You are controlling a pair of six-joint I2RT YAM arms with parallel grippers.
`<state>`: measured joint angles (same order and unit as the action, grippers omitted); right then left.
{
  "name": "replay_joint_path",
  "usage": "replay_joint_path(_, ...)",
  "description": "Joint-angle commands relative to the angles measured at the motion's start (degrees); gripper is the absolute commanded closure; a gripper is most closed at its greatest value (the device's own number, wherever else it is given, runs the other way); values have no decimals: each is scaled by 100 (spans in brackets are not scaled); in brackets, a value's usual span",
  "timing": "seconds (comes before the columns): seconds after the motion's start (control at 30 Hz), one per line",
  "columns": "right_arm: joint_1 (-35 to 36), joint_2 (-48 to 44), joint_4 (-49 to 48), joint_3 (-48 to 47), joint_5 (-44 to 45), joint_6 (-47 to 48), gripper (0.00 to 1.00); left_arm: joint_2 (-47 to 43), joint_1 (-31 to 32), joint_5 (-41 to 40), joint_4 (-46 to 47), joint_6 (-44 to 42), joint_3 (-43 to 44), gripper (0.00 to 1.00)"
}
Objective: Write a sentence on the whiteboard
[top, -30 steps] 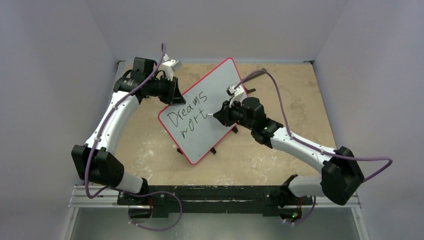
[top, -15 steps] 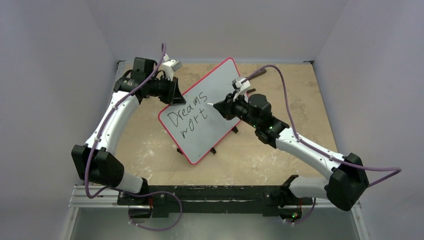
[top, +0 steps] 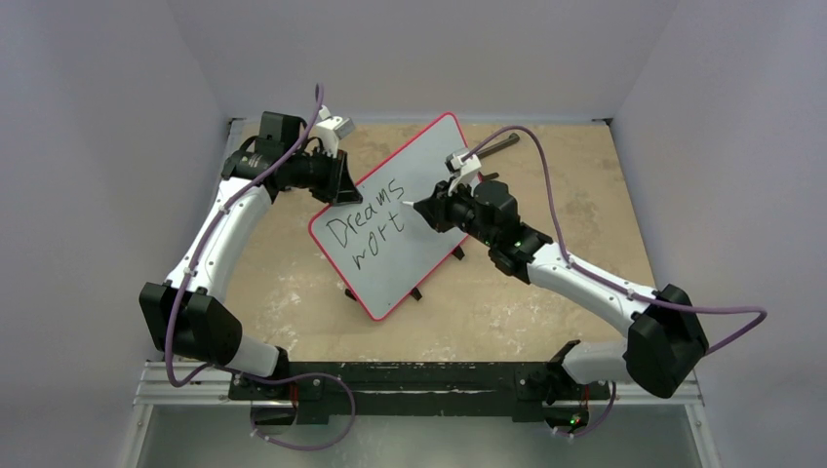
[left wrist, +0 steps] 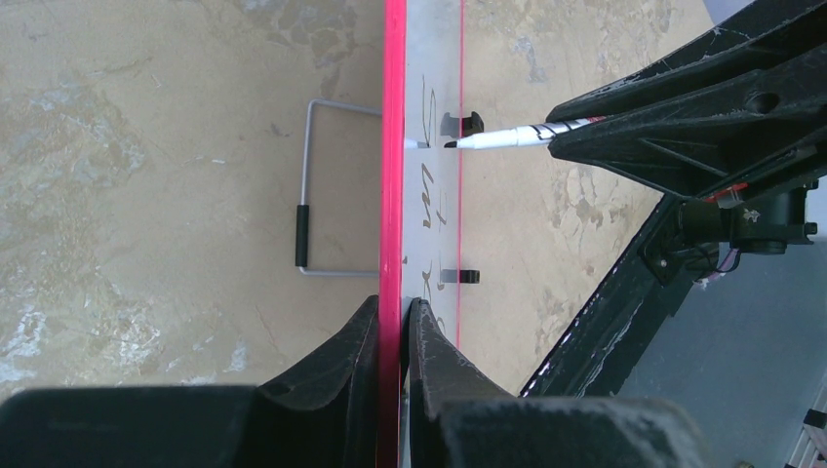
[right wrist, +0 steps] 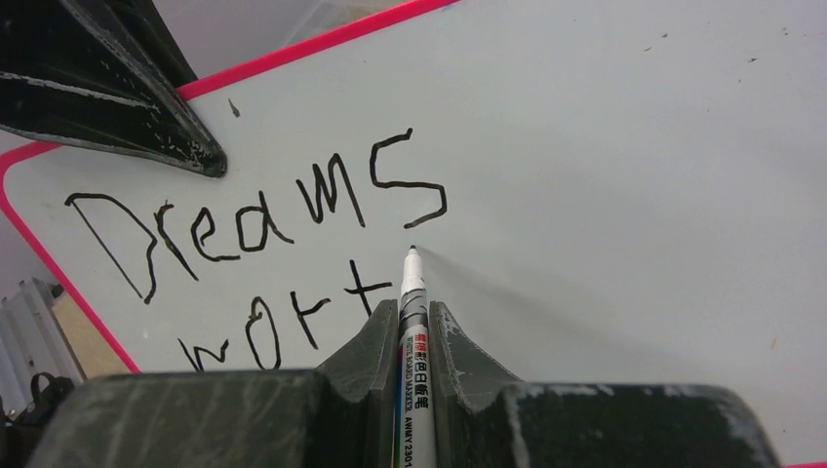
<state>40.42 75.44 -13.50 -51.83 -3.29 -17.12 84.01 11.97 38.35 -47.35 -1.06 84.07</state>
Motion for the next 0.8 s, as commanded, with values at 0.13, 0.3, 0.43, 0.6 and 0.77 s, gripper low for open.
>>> replay_joint_path(0.13, -26, 32, -221, -53, 283, -37, 100, -155, -19, -143, 270, -158, 65, 100)
replay_joint_path(0.3, -27, 52, -133, 73, 292, -12, 100, -156, -19, -143, 273, -158, 65, 100)
replay_joint_path(0.43, -31, -6, -93, 279, 273, 0, 100, -156, -19, -135, 271, -158, 65, 100)
replay_joint_path(0.6, -26, -76, -21, 506, 202, 4, 100, -147, -19, -126, 270, -149, 74, 100)
replay_joint_path(0.77, -26, -189, 31, 735, 147, -51, 100, -139, -19, -119, 275, -144, 74, 100)
